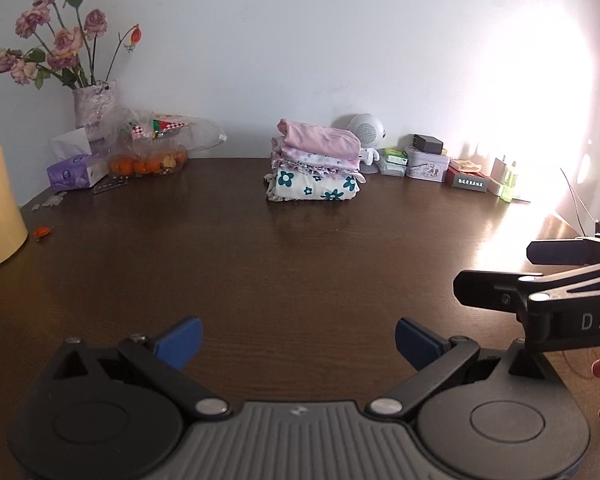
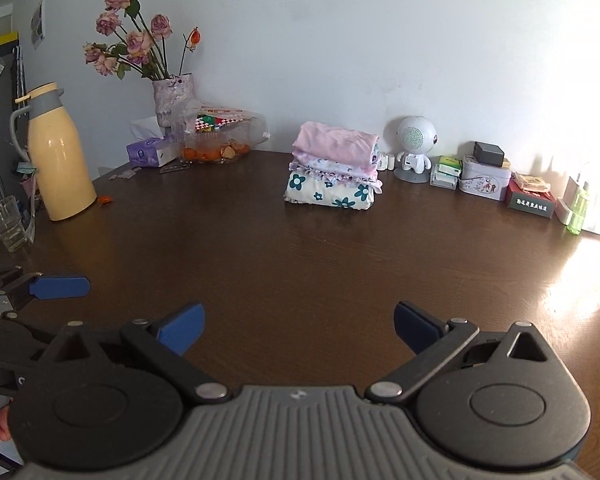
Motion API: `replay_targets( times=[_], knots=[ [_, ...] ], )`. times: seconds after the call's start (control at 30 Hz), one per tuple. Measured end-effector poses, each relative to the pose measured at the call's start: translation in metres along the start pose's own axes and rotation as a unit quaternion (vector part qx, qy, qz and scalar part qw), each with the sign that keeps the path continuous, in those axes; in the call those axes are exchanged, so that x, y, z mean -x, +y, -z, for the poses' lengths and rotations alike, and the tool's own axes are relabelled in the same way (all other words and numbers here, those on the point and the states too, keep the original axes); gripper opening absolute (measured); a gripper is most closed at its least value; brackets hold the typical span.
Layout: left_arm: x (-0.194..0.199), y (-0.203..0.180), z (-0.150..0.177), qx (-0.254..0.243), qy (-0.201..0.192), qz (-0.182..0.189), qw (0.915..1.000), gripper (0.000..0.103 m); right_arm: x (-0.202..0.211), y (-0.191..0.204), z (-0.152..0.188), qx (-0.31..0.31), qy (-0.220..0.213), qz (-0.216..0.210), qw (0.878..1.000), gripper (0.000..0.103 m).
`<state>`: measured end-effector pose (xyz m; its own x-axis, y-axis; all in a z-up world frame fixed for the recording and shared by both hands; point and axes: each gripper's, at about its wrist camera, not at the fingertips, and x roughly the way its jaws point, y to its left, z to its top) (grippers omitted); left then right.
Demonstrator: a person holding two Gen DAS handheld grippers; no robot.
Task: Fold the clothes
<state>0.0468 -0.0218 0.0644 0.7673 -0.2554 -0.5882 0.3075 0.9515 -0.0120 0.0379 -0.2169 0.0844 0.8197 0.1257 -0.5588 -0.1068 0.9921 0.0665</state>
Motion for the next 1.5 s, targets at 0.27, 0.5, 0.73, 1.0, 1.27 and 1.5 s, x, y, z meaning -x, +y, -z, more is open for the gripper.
replay_targets(
  times=[0.27, 0.5, 0.73, 1.0, 1.27, 1.5],
  knots=[
    [0.024, -0.012, 0.033, -0.014, 0.002, -0.014, 0.9998, 0.103, 0.026, 0.007, 0.037, -0.006, 0.0, -0.004, 1.0, 0.103],
    [0.04, -0.017, 0.058, -0.014, -0.001, -0.028, 0.9995, 0.103, 0.041, 0.019, 0.06, -0.003, -0.003, -0.017, 1.0, 0.103],
    [0.041, -0.008, 0.068, 0.009, 0.002, -0.07, 0.9975, 0.103, 0.027, 0.029, 0.064, 0.009, 0.006, -0.058, 0.998, 0.103],
    [0.033, -0.004, 0.07, 0.027, 0.008, -0.106, 0.994, 0.103, 0.008, 0.031, 0.058, 0.019, 0.012, -0.079, 0.997, 0.103],
    [0.025, -0.004, 0.07, 0.03, 0.015, -0.118, 0.9924, 0.103, -0.001, 0.029, 0.056, 0.025, 0.014, -0.088, 0.996, 0.103],
    [0.021, -0.005, 0.069, 0.028, 0.016, -0.122, 0.992, 0.103, -0.004, 0.029, 0.056, 0.027, 0.014, -0.091, 0.995, 0.103]
  ],
)
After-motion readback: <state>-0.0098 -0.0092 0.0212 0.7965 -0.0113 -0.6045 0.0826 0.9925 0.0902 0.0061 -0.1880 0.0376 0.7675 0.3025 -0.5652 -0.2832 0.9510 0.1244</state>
